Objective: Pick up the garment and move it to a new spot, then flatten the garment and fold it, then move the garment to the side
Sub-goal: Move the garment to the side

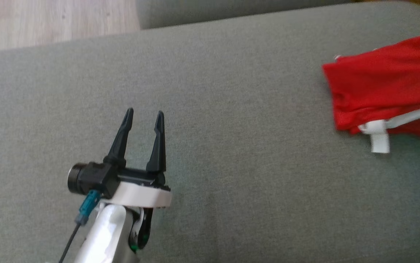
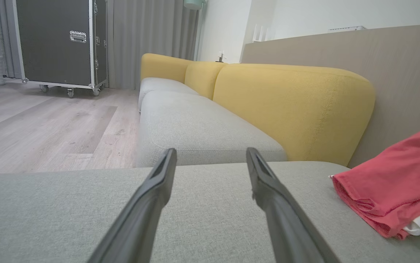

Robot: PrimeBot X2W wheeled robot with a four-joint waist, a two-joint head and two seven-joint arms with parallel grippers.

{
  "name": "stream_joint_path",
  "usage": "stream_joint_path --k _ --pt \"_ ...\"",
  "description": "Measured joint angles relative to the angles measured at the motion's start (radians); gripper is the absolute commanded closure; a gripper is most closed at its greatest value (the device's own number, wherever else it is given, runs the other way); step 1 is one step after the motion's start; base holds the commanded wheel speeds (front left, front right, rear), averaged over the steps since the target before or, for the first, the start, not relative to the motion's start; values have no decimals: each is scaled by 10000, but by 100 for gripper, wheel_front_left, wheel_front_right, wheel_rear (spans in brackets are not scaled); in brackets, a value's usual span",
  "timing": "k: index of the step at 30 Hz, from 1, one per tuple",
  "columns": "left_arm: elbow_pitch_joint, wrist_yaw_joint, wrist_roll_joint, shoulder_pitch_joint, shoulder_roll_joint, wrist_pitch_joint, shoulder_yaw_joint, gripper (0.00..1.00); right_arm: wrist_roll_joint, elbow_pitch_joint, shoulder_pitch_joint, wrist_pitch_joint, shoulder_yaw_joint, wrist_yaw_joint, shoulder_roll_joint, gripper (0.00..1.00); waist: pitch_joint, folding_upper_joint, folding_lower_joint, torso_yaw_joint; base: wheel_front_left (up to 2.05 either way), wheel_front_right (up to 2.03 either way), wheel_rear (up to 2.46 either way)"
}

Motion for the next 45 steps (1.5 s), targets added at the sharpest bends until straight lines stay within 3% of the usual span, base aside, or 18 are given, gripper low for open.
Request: stream_joint_path --k 7,15,16,17,28,33,45 --pt "6 -90 0 -510 -6 0 -23 0 -153 316 -116 407 -993 0 -660 100 695 0 1 151 0 0 0" --pt "132 -190 6 -711 -21 0 36 0 -665 627 -149 422 -1801 0 -662 100 1153 0 1 357 0 0 0" --pt "155 -224 13 -713 -21 0 67 0 -732 671 -148 422 -1929 0 -633 85 1159 0 1 364 0 0 0" --pt "176 -232 13 -717 -21 0 96 0 -803 683 -148 418 -2071 0 -594 0 1155 0 1 365 0 0 0" --pt "305 -272 117 -661 -23 0 456 0 -1624 176 -112 265 -3260 0 368 0 526 0 -1 254 0 0 0" --pt "301 -261 119 -254 -23 0 754 0 -1578 -660 -17 50 -3244 0 1511 0 -128 0 -1 201 0 0 0" --pt "286 -247 65 1045 -17 0 1703 0 268 -2959 1792 -938 -3450 0 4194 0 -1766 0 -3 316 0 0 0"
